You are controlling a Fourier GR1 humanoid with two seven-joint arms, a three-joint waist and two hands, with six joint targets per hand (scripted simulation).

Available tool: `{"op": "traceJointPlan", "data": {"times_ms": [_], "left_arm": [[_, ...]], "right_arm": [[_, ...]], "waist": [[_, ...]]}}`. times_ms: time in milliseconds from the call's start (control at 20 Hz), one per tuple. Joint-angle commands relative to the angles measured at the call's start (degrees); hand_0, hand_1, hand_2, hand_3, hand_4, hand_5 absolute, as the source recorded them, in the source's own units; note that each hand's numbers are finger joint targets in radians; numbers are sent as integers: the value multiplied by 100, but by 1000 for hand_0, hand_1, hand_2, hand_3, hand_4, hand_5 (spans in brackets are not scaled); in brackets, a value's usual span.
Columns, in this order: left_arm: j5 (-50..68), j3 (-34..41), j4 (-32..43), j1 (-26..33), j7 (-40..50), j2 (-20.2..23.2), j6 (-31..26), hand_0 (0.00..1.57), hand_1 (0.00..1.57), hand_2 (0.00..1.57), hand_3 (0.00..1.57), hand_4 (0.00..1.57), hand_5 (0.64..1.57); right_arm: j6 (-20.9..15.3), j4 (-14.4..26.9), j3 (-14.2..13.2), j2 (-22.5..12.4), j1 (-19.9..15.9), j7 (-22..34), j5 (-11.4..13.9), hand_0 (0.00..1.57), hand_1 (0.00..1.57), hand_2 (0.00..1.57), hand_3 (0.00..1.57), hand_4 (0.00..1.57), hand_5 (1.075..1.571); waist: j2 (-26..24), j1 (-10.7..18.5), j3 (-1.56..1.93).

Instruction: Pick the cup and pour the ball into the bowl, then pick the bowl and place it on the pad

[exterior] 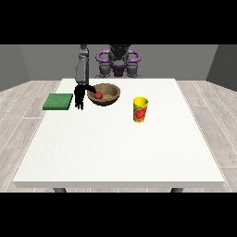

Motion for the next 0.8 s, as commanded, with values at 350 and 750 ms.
{"op": "traceJointPlan", "data": {"times_ms": [350, 750], "left_arm": [[160, 77, 135, -344, 140, 249, -196, 0, 0, 0, 0, 0, 1537], [84, 150, 738, -82, 56, 321, -279, 0, 0, 0, 0, 0, 1546]], "right_arm": [[-1085, 384, 379, 269, 34, 987, 287, 1571, 1571, 1571, 861, 868, 1421], [-1852, -324, 1024, -549, -40, 2330, 1471, 1571, 1571, 1571, 1571, 1167, 1473]], "waist": [[298, 394, 132], [-283, 67, 117]]}}
